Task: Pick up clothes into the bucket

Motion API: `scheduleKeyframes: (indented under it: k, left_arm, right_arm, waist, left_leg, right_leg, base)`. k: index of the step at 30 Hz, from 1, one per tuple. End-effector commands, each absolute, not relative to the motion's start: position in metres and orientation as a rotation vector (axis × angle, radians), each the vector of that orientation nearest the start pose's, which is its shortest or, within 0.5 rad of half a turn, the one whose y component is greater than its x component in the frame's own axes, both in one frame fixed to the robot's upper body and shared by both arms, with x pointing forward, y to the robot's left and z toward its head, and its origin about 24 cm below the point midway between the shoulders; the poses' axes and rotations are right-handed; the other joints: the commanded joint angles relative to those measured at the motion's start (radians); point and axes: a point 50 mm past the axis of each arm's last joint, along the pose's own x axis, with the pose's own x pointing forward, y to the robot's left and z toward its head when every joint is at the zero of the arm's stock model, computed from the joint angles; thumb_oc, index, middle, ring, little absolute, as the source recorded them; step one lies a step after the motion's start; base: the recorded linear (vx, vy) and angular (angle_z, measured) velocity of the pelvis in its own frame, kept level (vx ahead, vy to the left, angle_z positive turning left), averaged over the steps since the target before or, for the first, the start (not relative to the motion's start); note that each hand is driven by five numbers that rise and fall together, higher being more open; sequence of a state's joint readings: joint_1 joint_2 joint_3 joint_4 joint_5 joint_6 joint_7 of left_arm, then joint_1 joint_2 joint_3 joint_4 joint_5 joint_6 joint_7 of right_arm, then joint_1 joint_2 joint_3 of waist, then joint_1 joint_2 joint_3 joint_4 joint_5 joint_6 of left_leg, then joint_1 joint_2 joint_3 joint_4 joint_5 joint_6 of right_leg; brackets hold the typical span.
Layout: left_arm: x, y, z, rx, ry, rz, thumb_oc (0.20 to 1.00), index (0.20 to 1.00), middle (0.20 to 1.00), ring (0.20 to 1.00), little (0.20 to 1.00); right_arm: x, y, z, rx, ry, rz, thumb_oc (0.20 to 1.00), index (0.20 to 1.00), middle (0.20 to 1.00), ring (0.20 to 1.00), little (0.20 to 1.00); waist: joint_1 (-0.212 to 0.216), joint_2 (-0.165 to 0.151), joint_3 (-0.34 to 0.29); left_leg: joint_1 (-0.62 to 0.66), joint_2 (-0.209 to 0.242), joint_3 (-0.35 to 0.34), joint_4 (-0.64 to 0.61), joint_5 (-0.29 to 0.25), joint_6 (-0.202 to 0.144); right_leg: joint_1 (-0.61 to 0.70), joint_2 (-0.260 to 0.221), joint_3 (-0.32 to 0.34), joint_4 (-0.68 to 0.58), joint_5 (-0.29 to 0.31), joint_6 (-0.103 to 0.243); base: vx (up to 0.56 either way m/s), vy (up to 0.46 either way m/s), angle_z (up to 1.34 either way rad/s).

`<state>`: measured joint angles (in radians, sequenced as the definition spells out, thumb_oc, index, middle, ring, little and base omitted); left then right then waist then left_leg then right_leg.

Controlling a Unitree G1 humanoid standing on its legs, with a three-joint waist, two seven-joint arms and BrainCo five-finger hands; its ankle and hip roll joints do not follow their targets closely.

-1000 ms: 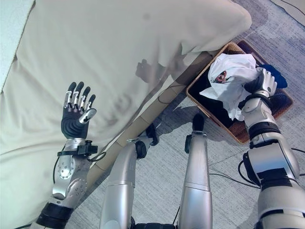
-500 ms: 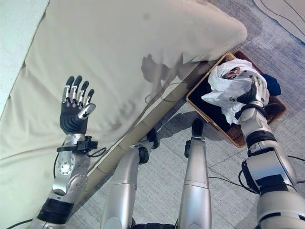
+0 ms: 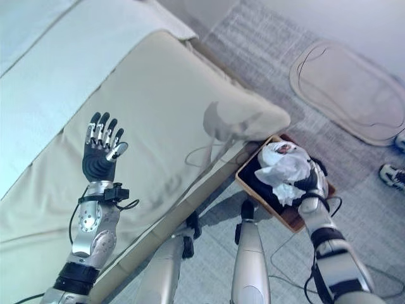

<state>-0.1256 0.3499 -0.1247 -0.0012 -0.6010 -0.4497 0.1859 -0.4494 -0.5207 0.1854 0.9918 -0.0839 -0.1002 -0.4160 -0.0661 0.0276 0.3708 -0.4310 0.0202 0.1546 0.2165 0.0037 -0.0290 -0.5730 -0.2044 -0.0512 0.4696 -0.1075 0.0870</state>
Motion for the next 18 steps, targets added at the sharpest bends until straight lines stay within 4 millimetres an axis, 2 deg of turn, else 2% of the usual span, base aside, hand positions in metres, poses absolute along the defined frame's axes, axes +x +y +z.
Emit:
scheduleKeyframes:
  k: [1, 4, 6, 7, 8, 9, 10, 12, 13, 15, 16, 17, 18]
  left_arm:
    - [0.259, 0.208, 0.122, -0.245, -0.557, 0.085, 1.0, 1.0, 1.0, 1.0, 1.0]
    - [0.258, 0.211, 0.117, -0.231, -0.533, 0.088, 1.0, 1.0, 1.0, 1.0, 1.0]
    - [0.254, 0.213, 0.108, -0.208, -0.497, 0.083, 1.0, 1.0, 1.0, 1.0, 1.0]
    - [0.253, 0.213, 0.108, -0.208, -0.495, 0.083, 1.0, 1.0, 1.0, 1.0, 1.0]
    - [0.251, 0.212, 0.099, -0.197, -0.456, 0.086, 1.0, 1.0, 1.0, 1.0, 1.0]
    - [0.251, 0.212, 0.099, -0.197, -0.456, 0.086, 1.0, 1.0, 1.0, 1.0, 1.0]
    - [0.248, 0.213, 0.09, -0.169, -0.413, 0.086, 1.0, 1.0, 1.0, 1.0, 1.0]
    - [0.247, 0.212, 0.084, -0.165, -0.388, 0.08, 1.0, 1.0, 1.0, 1.0, 1.0]
    - [0.245, 0.211, 0.072, -0.166, -0.333, 0.079, 1.0, 1.0, 1.0, 1.0, 1.0]
    - [0.241, 0.211, 0.063, -0.165, -0.294, 0.086, 1.0, 1.0, 1.0, 1.0, 1.0]
    - [0.241, 0.21, 0.063, -0.164, -0.292, 0.086, 1.0, 1.0, 1.0, 1.0, 1.0]
    - [0.238, 0.21, 0.055, -0.172, -0.25, 0.076, 1.0, 1.0, 1.0, 1.0, 1.0]
    - [0.236, 0.209, 0.05, -0.171, -0.229, 0.071, 1.0, 1.0, 1.0, 1.0, 1.0]
  right_arm:
    - [0.297, -0.291, 0.011, -0.644, 0.231, -0.433, 1.0, 1.0, 1.0, 1.0, 1.0]
    - [0.295, -0.281, 0.011, -0.618, 0.19, -0.401, 1.0, 1.0, 1.0, 1.0, 1.0]
    - [0.29, -0.266, 0.014, -0.552, 0.11, -0.363, 1.0, 1.0, 1.0, 1.0, 1.0]
    - [0.289, -0.266, 0.013, -0.552, 0.112, -0.363, 1.0, 1.0, 1.0, 1.0, 1.0]
    - [0.285, -0.255, 0.015, -0.464, 0.06, -0.345, 1.0, 1.0, 1.0, 1.0, 1.0]
    - [0.285, -0.255, 0.015, -0.464, 0.061, -0.345, 1.0, 1.0, 1.0, 1.0, 1.0]
    - [0.277, -0.246, 0.015, -0.386, 0.03, -0.308, 1.0, 1.0, 1.0, 1.0, 1.0]
    - [0.275, -0.24, 0.013, -0.318, 0.027, -0.29, 1.0, 1.0, 1.0, 1.0, 1.0]
    - [0.269, -0.232, 0.012, -0.245, 0.015, -0.258, 1.0, 1.0, 1.0, 1.0, 1.0]
    - [0.262, -0.226, 0.009, -0.111, 0.01, -0.249, 1.0, 1.0, 1.0, 1.0, 1.0]
    - [0.262, -0.226, 0.008, -0.11, 0.011, -0.248, 1.0, 1.0, 1.0, 1.0, 1.0]
    - [0.256, -0.215, 0.002, -0.02, 0.026, -0.2, 1.0, 1.0, 1.0, 1.0, 1.0]
    - [0.252, -0.211, 0.0, -0.006, 0.037, -0.174, 1.0, 1.0, 1.0, 1.0, 1.0]
  waist:
    - [-0.006, -0.03, -0.01]
    - [-0.008, -0.041, -0.027]
    - [-0.007, -0.053, -0.062]
    - [-0.007, -0.053, -0.061]
    - [-0.007, -0.057, -0.081]
    - [-0.007, -0.057, -0.08]
    - [-0.006, -0.063, -0.107]
    - [-0.004, -0.065, -0.119]
    - [-0.001, -0.072, -0.147]
    - [-0.002, -0.078, -0.169]
    - [-0.002, -0.078, -0.169]
    - [0.002, -0.082, -0.192]
    - [0.003, -0.084, -0.202]
  left_leg:
    - [0.046, 0.017, -0.038, 0.022, -0.058, -0.013]
    - [0.09, 0.021, -0.046, -0.018, -0.042, -0.016]
    - [0.162, 0.032, -0.053, -0.078, -0.026, -0.024]
    - [0.167, 0.032, -0.054, -0.082, -0.025, -0.024]
    - [0.21, 0.036, -0.061, -0.119, -0.011, -0.026]
    - [0.211, 0.036, -0.062, -0.12, -0.011, -0.026]
    - [0.25, 0.04, -0.066, -0.158, 0.002, -0.029]
    - [0.272, 0.044, -0.07, -0.181, 0.012, -0.032]
    - [0.313, 0.051, -0.071, -0.219, 0.024, -0.034]
    - [0.346, 0.057, -0.071, -0.246, 0.033, -0.036]
    - [0.349, 0.057, -0.071, -0.249, 0.034, -0.037]
    - [0.374, 0.061, -0.077, -0.277, 0.044, -0.04]
    - [0.388, 0.062, -0.08, -0.289, 0.048, -0.043]
  right_leg:
    - [0.114, -0.057, -0.032, -0.226, 0.19, 0.07]
    - [0.166, -0.052, -0.051, -0.264, 0.198, 0.072]
    - [0.242, -0.042, -0.076, -0.309, 0.201, 0.077]
    - [0.247, -0.042, -0.077, -0.312, 0.202, 0.077]
    - [0.291, -0.031, -0.09, -0.335, 0.201, 0.079]
    - [0.293, -0.031, -0.091, -0.336, 0.201, 0.079]
    - [0.335, -0.02, -0.108, -0.363, 0.198, 0.082]
    - [0.356, -0.015, -0.117, -0.376, 0.198, 0.083]
    - [0.396, -0.007, -0.133, -0.402, 0.2, 0.086]
    - [0.426, -0.001, -0.142, -0.417, 0.201, 0.088]
    - [0.428, 0.0, -0.143, -0.418, 0.202, 0.088]
    - [0.453, 0.005, -0.153, -0.426, 0.2, 0.089]
    - [0.466, 0.006, -0.158, -0.428, 0.197, 0.088]
  base:
    - [0.1, -0.052, 0.12]
    - [0.07, -0.032, 0.13]
    - [0.14, -0.035, 0.03]
    - [0.16, -0.029, 0.08]
    - [0.07, -0.006, 0.11]
    - [0.15, -0.022, 0.15]
    - [0.12, -0.011, 0.1]
    - [0.12, -0.006, 0.11]
    - [0.11, -0.002, 0.2]
    - [0.09, 0.004, 0.19]
    - [0.07, 0.002, 0.07]
    - [0.07, 0.007, 0.02]
    - [0.08, 0.016, 0.1]
